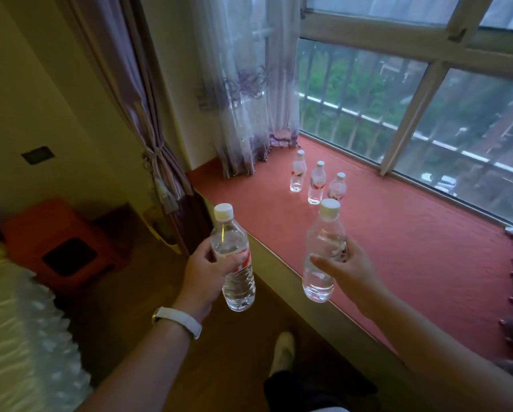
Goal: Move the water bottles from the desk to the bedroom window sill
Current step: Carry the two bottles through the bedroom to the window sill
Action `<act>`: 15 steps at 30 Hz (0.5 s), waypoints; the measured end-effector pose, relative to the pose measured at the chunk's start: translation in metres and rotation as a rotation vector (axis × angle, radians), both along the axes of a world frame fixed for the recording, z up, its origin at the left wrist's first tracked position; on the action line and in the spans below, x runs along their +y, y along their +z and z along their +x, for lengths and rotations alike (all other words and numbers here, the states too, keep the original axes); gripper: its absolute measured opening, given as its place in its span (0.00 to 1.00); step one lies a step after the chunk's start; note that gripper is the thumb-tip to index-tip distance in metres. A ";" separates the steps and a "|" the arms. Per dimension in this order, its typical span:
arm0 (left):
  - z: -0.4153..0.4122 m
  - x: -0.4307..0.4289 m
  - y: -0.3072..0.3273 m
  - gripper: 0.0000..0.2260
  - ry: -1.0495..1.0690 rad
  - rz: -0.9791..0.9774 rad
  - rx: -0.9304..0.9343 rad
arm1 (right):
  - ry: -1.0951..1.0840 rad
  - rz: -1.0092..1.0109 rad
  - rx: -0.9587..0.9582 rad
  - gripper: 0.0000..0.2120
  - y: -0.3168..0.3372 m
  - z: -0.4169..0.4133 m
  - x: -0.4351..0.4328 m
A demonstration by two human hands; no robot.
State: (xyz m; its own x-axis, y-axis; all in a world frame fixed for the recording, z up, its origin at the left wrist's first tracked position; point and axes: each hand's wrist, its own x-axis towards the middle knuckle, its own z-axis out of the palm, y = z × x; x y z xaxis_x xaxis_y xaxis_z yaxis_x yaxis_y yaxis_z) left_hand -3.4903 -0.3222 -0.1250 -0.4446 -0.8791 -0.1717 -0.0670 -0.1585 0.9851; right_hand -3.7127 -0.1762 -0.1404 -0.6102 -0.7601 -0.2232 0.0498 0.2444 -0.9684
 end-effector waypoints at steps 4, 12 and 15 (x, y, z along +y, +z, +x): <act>-0.027 -0.035 -0.010 0.16 -0.030 0.016 -0.041 | -0.014 0.052 -0.019 0.26 -0.023 -0.021 -0.037; -0.122 -0.145 -0.025 0.19 -0.130 0.017 -0.177 | -0.070 0.089 -0.102 0.22 -0.056 -0.101 -0.131; -0.162 -0.179 -0.033 0.19 -0.157 0.018 -0.216 | -0.102 0.094 -0.100 0.23 -0.061 -0.134 -0.164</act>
State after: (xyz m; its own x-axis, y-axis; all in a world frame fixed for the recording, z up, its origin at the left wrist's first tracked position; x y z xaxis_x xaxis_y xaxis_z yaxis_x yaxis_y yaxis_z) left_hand -3.6521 -0.5009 -0.1579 -0.5266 -0.7981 -0.2927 -0.3006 -0.1472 0.9423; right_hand -3.8464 -0.3399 -0.2017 -0.6545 -0.6681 -0.3539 0.1738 0.3226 -0.9305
